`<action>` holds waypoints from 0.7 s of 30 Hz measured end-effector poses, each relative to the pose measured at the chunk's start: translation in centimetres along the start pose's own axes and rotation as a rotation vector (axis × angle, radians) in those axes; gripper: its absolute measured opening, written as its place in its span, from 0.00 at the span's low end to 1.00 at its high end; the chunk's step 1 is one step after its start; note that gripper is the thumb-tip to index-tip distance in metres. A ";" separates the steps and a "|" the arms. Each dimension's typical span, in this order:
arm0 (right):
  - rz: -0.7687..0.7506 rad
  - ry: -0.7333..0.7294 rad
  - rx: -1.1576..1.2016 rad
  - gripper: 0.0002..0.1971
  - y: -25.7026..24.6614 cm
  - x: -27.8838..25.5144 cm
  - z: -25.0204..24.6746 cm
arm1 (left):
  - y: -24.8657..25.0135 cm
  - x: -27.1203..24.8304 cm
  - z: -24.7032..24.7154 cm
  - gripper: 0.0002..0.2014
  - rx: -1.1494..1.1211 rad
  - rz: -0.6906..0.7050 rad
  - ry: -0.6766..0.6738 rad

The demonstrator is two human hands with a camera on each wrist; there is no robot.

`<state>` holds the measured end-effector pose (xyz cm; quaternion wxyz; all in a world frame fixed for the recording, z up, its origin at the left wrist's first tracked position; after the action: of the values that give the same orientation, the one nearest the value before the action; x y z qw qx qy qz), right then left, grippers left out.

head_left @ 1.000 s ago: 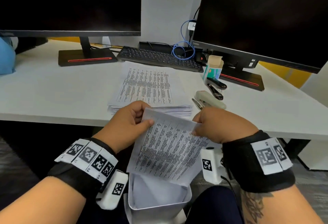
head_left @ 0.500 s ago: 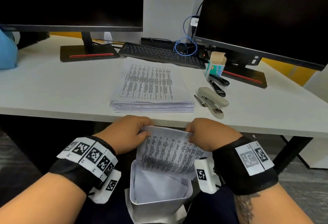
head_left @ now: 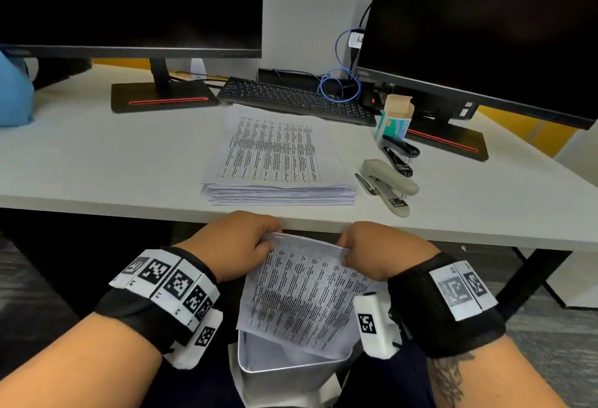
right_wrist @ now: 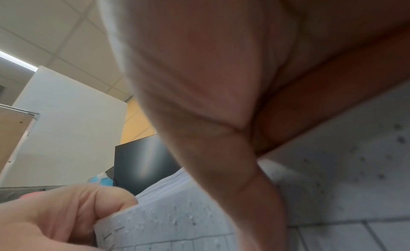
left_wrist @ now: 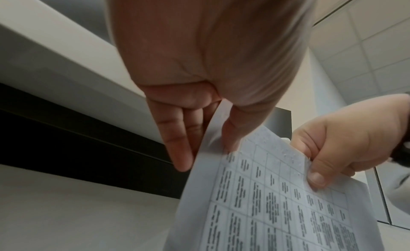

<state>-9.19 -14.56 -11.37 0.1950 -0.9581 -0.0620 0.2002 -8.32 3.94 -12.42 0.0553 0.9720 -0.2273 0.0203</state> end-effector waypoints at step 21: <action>-0.041 -0.049 0.212 0.17 0.3 0.6 0.0 | 1.8 0.8 0.3 0.12 -0.069 0.017 -0.025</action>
<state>-8.59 -14.72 -11.73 0.2977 -0.9255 -0.0650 0.2249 -8.42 1.95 -12.52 0.0859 0.9678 -0.2367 0.0004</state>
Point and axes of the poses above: each hand's wrist, its own x-axis towards the middle knuckle, its own z-axis out of the palm, y = z × x, the point moved 6 cm from there along x, towards the middle knuckle, and after that the axes turned 15 degrees about x, right-handed, at the moved point
